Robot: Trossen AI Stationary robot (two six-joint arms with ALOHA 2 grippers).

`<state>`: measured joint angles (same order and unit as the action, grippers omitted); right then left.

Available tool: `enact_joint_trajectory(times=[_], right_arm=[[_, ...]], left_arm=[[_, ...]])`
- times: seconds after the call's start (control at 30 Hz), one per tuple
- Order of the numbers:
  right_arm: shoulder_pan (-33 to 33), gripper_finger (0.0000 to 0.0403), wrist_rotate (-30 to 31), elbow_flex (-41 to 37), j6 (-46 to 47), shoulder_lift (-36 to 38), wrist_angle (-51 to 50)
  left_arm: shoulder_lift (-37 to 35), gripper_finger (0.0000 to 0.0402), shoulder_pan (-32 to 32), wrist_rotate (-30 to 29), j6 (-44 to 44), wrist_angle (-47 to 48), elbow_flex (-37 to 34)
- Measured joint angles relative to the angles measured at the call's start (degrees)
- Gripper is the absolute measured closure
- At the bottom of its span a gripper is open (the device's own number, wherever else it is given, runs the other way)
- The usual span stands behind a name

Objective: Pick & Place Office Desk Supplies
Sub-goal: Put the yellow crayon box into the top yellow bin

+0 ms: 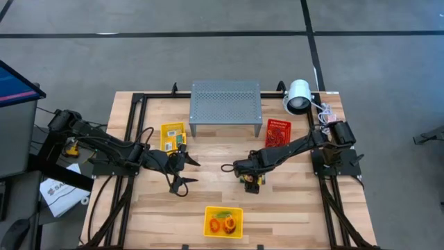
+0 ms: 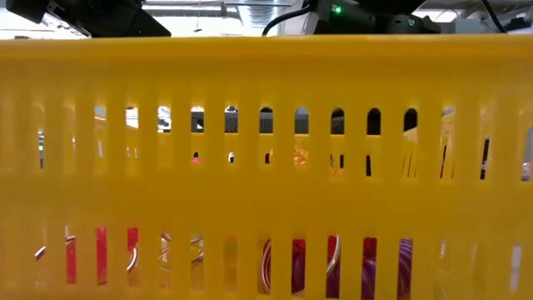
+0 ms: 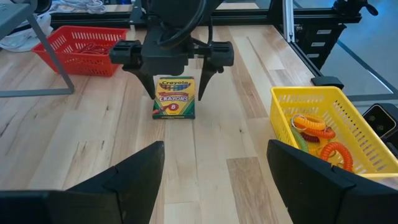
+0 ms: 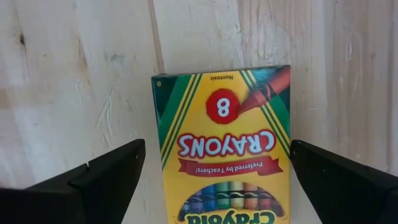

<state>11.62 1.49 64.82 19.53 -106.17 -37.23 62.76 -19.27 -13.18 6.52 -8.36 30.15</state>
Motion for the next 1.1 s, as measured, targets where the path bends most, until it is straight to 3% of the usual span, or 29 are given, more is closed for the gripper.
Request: enact_joint_trajectory(times=[0.47,1.1], right_arm=[[0.00,0.0007,0.10,0.42,0.37,-4.07,-0.81],[-0.11,0.0007,0.07,0.11,0.52,-3.80,-0.27]], left_arm=[[0.00,0.0121,0.00,-0.01,0.01,-0.11,0.00],[0.00,0.0121,0.00,0.00,0.00,-0.17,0.00]])
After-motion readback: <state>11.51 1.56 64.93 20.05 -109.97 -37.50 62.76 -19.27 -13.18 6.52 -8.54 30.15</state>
